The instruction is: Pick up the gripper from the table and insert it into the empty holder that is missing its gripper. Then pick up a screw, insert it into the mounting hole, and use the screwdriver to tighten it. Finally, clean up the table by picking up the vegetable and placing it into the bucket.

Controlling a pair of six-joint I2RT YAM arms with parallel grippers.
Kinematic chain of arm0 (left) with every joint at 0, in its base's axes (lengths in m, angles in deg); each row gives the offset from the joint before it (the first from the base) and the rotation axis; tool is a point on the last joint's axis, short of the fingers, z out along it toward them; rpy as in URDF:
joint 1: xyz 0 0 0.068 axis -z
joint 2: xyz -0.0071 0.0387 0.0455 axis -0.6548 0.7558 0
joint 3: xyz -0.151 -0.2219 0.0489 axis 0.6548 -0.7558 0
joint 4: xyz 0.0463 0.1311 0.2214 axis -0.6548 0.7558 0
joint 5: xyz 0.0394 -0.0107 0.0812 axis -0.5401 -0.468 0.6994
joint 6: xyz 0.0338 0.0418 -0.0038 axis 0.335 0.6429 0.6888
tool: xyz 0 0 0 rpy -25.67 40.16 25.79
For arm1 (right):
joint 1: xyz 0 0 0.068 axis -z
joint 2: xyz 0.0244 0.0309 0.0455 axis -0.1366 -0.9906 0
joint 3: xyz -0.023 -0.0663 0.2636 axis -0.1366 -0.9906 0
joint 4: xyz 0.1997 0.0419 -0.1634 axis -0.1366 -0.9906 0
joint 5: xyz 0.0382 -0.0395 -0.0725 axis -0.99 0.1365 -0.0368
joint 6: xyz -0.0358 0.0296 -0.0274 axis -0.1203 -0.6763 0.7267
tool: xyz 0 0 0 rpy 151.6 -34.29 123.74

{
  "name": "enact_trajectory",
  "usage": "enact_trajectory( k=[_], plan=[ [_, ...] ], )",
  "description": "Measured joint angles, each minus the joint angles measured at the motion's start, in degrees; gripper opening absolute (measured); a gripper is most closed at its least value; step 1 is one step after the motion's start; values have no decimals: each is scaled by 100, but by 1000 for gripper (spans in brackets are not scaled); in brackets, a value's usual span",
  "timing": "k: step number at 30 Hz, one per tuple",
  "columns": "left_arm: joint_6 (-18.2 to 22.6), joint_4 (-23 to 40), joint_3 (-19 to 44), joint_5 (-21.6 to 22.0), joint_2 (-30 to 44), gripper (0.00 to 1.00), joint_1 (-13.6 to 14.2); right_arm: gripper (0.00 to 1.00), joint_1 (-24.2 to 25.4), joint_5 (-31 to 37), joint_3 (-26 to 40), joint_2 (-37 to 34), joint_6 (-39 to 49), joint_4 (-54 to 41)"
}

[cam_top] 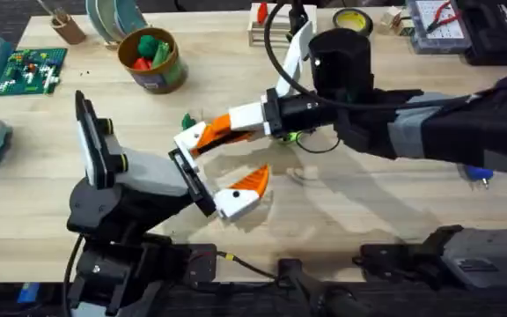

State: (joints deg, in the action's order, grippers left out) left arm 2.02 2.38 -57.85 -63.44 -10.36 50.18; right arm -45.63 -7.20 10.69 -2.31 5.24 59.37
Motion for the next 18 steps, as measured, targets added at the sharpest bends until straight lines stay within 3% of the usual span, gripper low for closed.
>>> enact_trajectory(
  k=[8, 18],
  plan=[
    [53, 53, 0, -668, 0, 993, 2, 6, 259, -694, 12, -16, 470, -256],
    [66, 66, 0, -732, 0, 993, 0, 6, 211, -734, 12, -59, 590, -249]
  ],
)
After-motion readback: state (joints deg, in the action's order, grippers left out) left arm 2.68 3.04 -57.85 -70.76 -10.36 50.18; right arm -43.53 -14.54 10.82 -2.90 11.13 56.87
